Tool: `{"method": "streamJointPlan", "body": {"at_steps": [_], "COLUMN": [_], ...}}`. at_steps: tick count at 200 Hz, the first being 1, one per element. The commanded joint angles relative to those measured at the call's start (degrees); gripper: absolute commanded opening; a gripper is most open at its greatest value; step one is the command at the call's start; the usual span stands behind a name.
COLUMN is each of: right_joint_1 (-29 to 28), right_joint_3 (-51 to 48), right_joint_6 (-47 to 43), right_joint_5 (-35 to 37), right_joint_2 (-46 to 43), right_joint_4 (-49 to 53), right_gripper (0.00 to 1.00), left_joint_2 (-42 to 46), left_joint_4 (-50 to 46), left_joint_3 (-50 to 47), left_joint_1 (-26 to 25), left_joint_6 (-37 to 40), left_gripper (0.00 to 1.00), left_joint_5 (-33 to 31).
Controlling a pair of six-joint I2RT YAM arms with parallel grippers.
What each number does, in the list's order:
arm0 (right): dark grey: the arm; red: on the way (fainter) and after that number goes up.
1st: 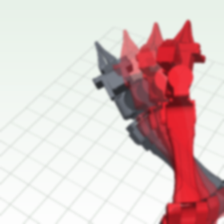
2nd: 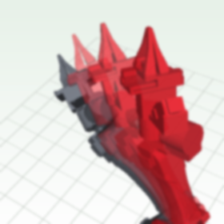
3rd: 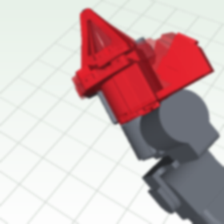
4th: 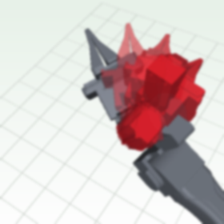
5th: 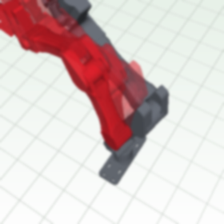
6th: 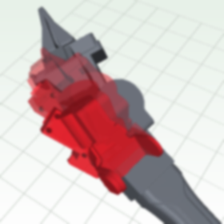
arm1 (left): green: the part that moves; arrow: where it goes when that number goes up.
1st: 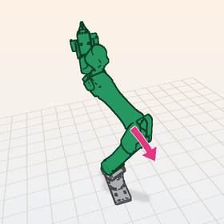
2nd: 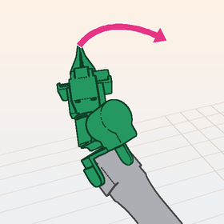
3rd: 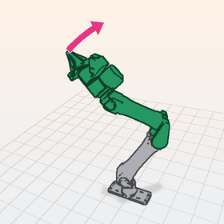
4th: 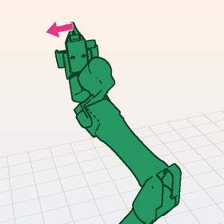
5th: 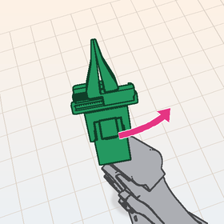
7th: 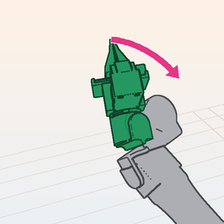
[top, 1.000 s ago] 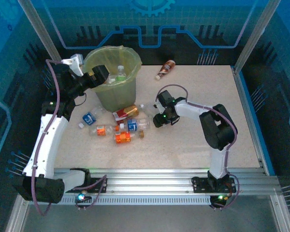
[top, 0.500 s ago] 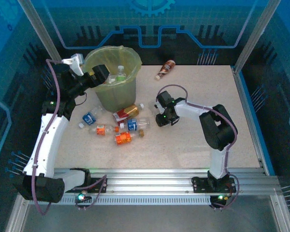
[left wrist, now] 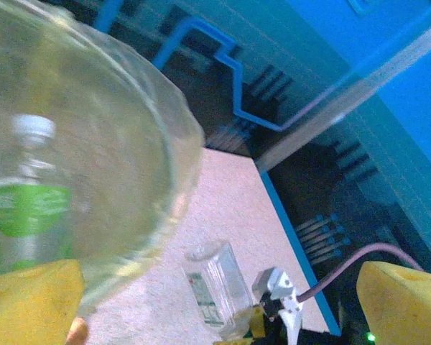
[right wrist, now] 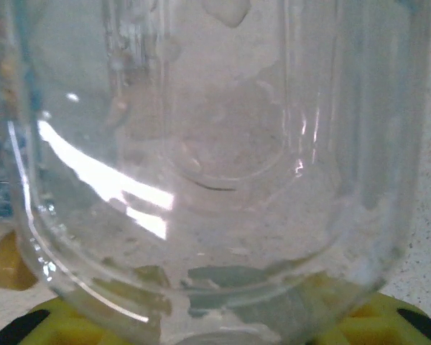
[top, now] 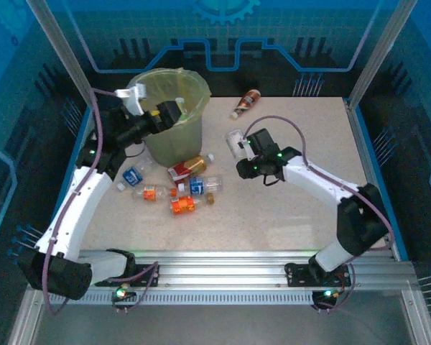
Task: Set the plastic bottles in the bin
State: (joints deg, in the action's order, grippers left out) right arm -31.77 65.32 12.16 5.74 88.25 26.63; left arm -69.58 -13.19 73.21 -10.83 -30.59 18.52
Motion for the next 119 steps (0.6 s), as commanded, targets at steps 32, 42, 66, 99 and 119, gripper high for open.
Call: {"method": "streamJointPlan", "body": {"at_steps": [32, 42, 66, 99, 119], "right_joint_1": [-3.1, -3.5, -4.7, -5.8, -6.2], "right_joint_3": [-2.3, -2.5, -3.5, -6.1, -8.3], "right_joint_6": [2.1, 2.4, 3.4, 5.1, 6.1], "right_joint_5": [-2.8, -2.7, -1.9, -1.3, -1.4], "right_joint_2": [-10.3, -11.7, -14.5, -18.0, -20.0], "right_joint_4": [-4.0, -4.3, -5.7, -9.5, -12.8], "right_gripper": [0.15, 0.15, 0.15, 0.15, 0.15], "left_joint_2": [-6.5, -7.8, -10.5, -13.0, -14.1], "left_joint_4": [6.8, 7.1, 7.5, 4.9, 5.1], "left_joint_3": [0.0, 0.7, 1.8, 4.1, 4.5], "left_joint_1": [-11.0, -12.3, -14.7, -16.9, -17.3], "left_joint_6": [-0.7, -0.7, -0.9, 0.3, -0.3], "left_gripper": [0.99, 0.99, 0.99, 0.99, 0.99], "left_joint_5": [3.0, 3.5, 5.2, 5.7, 6.2]}}
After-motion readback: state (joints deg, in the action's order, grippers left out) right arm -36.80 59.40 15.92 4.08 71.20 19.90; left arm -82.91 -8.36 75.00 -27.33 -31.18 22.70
